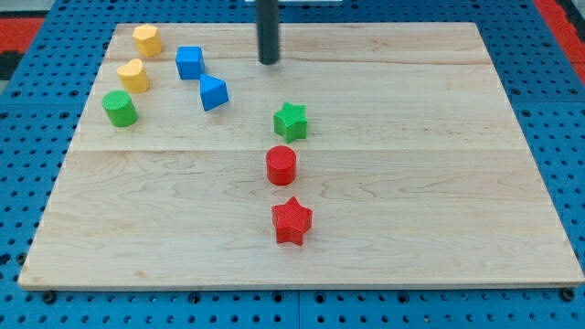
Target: Push blue cube closer to green star
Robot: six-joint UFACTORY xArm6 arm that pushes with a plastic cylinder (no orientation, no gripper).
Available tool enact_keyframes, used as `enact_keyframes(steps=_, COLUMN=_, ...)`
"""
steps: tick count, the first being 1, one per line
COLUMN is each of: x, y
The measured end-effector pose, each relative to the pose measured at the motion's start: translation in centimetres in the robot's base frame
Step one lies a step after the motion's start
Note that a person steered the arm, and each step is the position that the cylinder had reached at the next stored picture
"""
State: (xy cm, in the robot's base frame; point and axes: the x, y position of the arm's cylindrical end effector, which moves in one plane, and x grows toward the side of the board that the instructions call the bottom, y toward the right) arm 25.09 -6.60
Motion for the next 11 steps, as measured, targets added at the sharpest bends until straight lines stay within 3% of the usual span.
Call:
enact_keyframes(steps=2, x=-1.7, y=-15.3)
enact_keyframes(steps=3, x=2.5, y=-13.7)
enact_keyframes(steps=5, x=4.3, y=-1.3)
enact_keyframes(steps=7, x=1.9, y=0.1)
enact_keyframes(steps=9, x=6.3, y=3.3)
enact_keyframes(steps=10, x=5.2, y=4.1)
enact_keyframes(steps=11, x=5.2, y=0.7)
